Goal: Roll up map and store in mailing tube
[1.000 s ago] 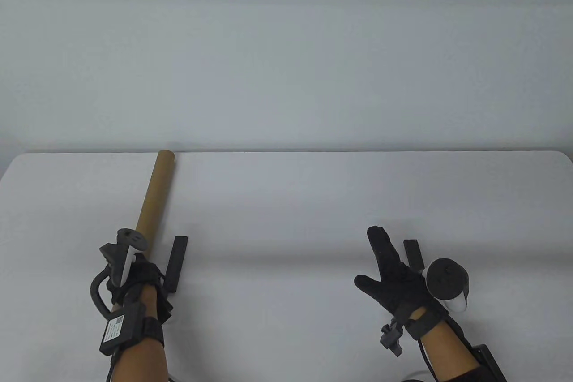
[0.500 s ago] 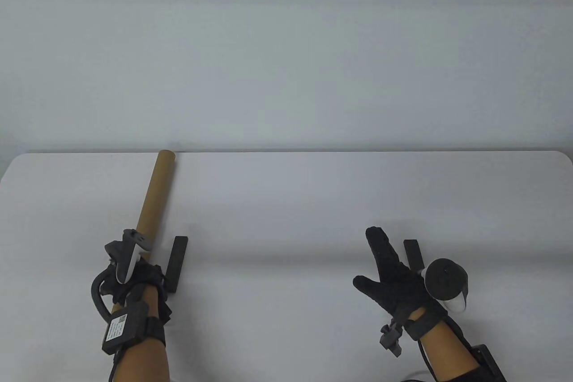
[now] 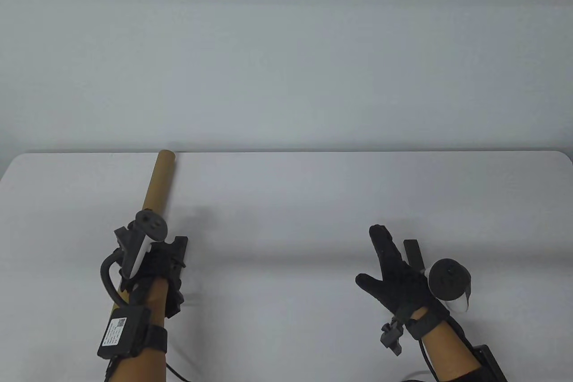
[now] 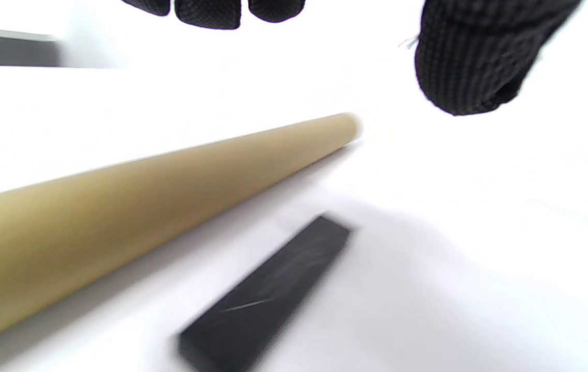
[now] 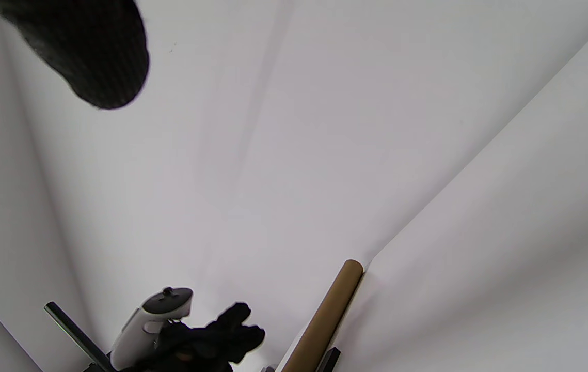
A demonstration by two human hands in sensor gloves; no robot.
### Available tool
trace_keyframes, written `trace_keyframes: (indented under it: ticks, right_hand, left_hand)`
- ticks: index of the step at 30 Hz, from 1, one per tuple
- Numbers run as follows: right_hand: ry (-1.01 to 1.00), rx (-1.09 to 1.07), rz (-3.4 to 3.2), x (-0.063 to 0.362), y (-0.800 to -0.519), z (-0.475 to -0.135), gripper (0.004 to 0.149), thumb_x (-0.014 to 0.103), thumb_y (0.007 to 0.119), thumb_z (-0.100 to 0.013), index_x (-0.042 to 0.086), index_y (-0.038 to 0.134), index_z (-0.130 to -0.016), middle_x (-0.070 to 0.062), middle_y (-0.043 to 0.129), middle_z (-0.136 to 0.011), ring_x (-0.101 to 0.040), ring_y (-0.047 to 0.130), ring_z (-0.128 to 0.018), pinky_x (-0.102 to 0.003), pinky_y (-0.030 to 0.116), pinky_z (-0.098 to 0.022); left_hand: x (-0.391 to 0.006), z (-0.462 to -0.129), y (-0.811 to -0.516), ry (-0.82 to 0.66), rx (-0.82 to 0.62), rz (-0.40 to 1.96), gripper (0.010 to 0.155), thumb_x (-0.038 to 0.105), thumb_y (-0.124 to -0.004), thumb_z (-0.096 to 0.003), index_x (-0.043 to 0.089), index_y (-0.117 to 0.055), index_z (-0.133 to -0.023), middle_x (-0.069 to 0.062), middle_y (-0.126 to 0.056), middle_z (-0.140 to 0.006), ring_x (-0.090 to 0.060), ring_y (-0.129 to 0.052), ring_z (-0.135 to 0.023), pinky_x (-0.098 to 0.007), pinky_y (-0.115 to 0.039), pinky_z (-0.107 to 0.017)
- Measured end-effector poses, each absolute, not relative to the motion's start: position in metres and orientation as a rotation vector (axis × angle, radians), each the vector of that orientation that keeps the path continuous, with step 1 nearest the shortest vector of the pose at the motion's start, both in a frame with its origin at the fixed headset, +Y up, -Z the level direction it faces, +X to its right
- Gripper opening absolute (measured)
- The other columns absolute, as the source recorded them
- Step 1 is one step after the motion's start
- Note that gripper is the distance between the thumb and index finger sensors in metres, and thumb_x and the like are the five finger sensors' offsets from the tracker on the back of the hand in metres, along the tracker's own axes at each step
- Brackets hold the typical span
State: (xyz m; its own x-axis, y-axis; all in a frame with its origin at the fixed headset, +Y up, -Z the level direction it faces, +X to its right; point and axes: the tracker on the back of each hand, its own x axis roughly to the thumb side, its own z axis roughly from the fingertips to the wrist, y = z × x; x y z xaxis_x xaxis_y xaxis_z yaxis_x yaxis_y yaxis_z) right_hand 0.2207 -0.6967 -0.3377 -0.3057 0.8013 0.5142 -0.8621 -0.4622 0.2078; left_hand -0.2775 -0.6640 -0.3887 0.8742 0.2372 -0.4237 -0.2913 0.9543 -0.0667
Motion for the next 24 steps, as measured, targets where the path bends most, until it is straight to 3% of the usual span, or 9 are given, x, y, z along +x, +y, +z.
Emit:
trace_keyframes:
  ticks: [6,10,14,24]
  right_hand:
    - [-0.153,0.715,1.928,0.218,-0.691,-0.335,0.096,0.059,0.077,-0.056,0.008,0.019,-0.114,-0.029,0.014,-0.113,-0.064,0.022,-0.098,-0.072,0.028,-0.062]
    - [-0.171,0.736,1.919,0.215,-0.687,-0.332,0.097,0.059,0.077,-0.056,0.008,0.019,-0.114,-0.029,0.015,-0.113,-0.064,0.022,-0.098,-0.072,0.028,-0.062]
    - [-0.175,0.757,1.921,0.211,-0.685,-0.330,0.096,0.059,0.077,-0.056,0.008,0.019,-0.114,-0.029,0.015,-0.113,-0.063,0.022,-0.098,-0.072,0.028,-0.062]
    - [-0.188,0.823,1.943,0.202,-0.681,-0.322,0.096,0.059,0.077,-0.056,0.009,0.019,-0.114,-0.029,0.014,-0.113,-0.064,0.022,-0.097,-0.072,0.028,-0.062]
  left_hand:
    - [-0.220,-0.363,-0.615,0.015,0.017,0.451,0.087,0.067,-0.075,-0.0441,0.041,-0.021,-0.108,-0.001,-0.031,-0.117,-0.036,-0.047,-0.111,-0.056,-0.047,-0.082]
    - [-0.196,-0.344,-0.607,-0.233,0.024,0.583,0.087,0.067,-0.074,-0.0444,0.042,-0.019,-0.107,0.003,-0.028,-0.118,-0.034,-0.042,-0.114,-0.060,-0.039,-0.083]
    - [-0.186,-0.329,-0.614,-0.381,0.067,0.683,0.087,0.069,-0.073,-0.0439,0.043,-0.020,-0.107,0.003,-0.028,-0.119,-0.033,-0.042,-0.115,-0.060,-0.039,-0.082]
    - [-0.190,-0.331,-0.661,-0.534,-0.133,0.938,0.088,0.078,-0.068,-0.0418,0.050,-0.015,-0.106,0.007,-0.012,-0.120,-0.034,-0.015,-0.117,-0.064,-0.024,-0.080]
